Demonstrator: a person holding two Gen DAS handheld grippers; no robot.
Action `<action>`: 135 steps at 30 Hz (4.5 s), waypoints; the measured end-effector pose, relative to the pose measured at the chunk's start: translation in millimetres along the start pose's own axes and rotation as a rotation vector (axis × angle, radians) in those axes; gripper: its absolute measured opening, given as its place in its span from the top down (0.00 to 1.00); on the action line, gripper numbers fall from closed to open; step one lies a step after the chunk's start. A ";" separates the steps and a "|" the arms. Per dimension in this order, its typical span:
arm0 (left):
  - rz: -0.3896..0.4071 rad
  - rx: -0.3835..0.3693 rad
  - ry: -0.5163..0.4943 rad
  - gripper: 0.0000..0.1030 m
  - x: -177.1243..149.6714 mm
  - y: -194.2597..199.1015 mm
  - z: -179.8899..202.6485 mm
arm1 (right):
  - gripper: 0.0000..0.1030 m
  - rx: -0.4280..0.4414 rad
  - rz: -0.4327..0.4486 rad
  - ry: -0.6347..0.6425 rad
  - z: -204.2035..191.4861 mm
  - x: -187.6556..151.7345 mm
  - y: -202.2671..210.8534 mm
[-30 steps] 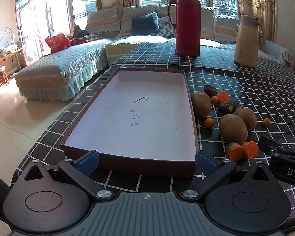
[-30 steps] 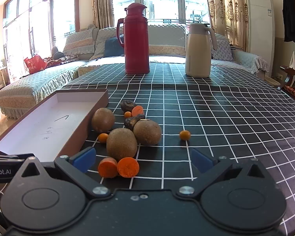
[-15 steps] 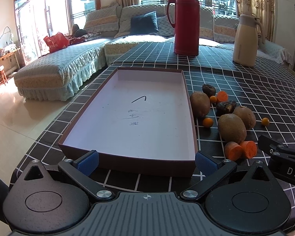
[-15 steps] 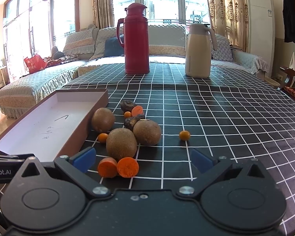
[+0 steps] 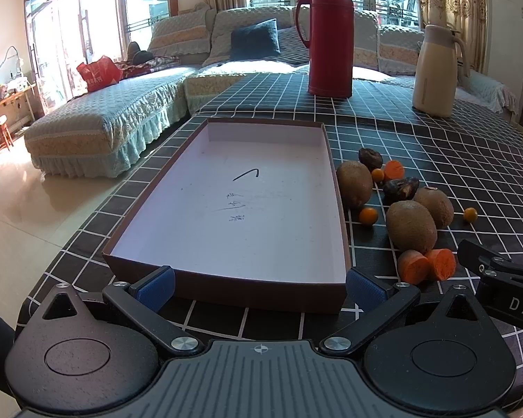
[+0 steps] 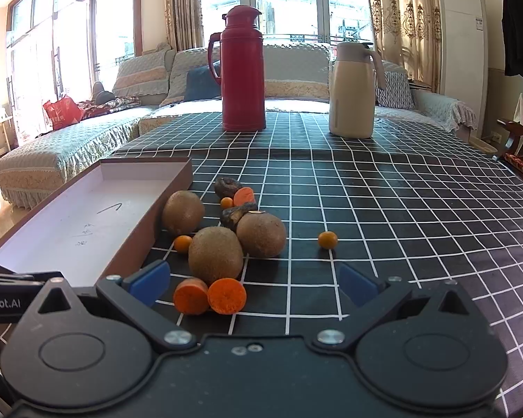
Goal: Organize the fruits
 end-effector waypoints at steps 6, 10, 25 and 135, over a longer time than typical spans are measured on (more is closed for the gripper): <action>-0.001 0.001 -0.001 0.00 -0.5 -1.0 0.8 | 0.00 0.000 -0.002 -0.002 -0.1 -0.5 -0.7; -0.004 -0.004 -0.001 0.00 -0.9 -1.5 1.8 | 0.00 -0.002 -0.005 -0.003 0.5 -0.3 -1.3; -0.039 -0.036 -0.017 0.00 -3.4 -7.2 6.1 | 0.00 -0.020 -0.047 -0.031 11.9 -1.7 -12.4; -0.041 -0.451 -0.253 0.74 -8.5 -64.1 114.1 | 0.72 -0.030 -0.180 -0.192 75.3 -11.0 -48.5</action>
Point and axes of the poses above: each gripper's, at about its wrist camera, not at the fingertips, and y roughly against the way its jaws point, z to its right, x to its top, the point moved 3 cm from there along -y, roughly the way its jaws point, and after that the axes turned 12 degrees about -x, right-handed, at the moved point
